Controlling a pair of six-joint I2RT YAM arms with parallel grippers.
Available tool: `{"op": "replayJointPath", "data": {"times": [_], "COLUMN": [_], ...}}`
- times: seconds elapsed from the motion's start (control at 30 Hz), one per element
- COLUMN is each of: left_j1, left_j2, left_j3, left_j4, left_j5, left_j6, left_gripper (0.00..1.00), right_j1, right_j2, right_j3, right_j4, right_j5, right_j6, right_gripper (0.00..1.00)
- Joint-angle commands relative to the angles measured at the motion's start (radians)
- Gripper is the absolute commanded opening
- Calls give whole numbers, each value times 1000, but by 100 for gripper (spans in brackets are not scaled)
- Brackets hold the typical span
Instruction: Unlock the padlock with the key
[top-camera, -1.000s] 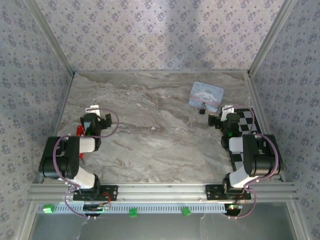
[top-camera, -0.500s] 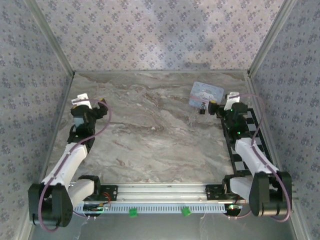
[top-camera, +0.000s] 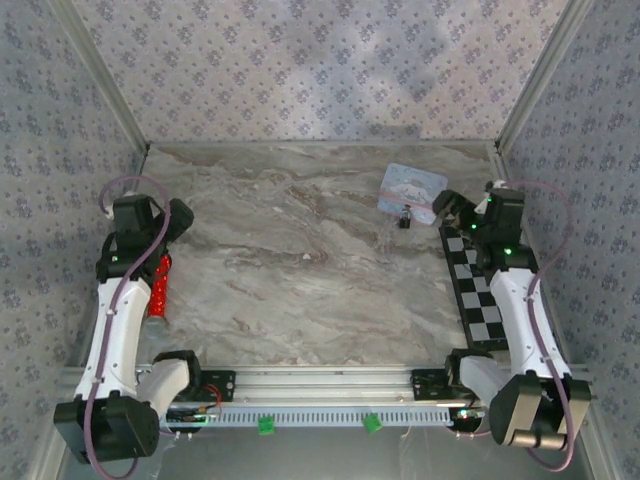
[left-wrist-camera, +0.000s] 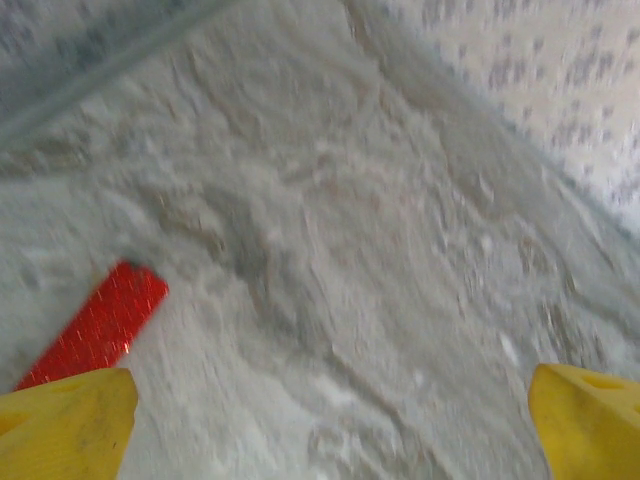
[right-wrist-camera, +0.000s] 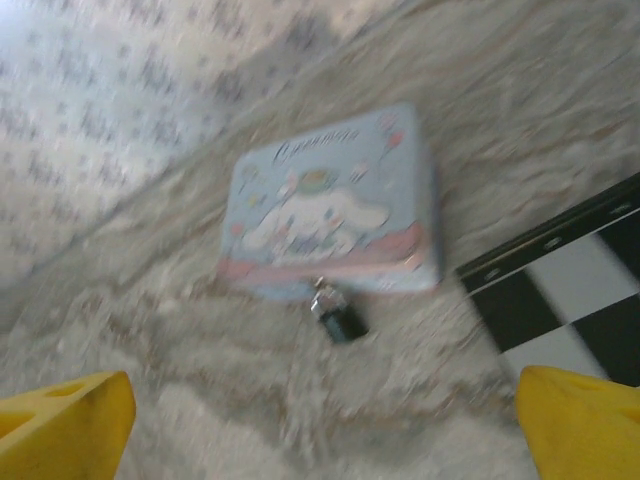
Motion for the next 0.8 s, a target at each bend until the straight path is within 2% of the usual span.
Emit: {"op": "replayJointPath", "data": {"times": [0.0, 0.17, 0.3, 0.4, 0.57, 0.77], "left_j1": [41, 41, 42, 41, 39, 17], "left_j2": [-4, -45, -186, -224, -253, -302], "left_j3": [-8, 53, 21, 40, 32, 30], "left_j4": [-102, -215, -185, -199, -192, -233], "left_j5": [285, 294, 137, 69, 37, -69], "left_j6": [45, 139, 181, 196, 200, 188], "left_gripper": [100, 100, 100, 100, 100, 100], "right_j1": [160, 464, 721, 878, 1059, 1162], "right_j2": [-7, 59, 184, 333, 559, 797], "right_j3": [14, 53, 96, 186, 358, 533], "right_j4": [-99, -150, -128, -147, -166, -209], "right_j5": [35, 135, 175, 157, 97, 22], "right_j6": [-17, 9, 43, 38, -37, -91], "right_gripper": [99, 99, 99, 99, 98, 92]}}
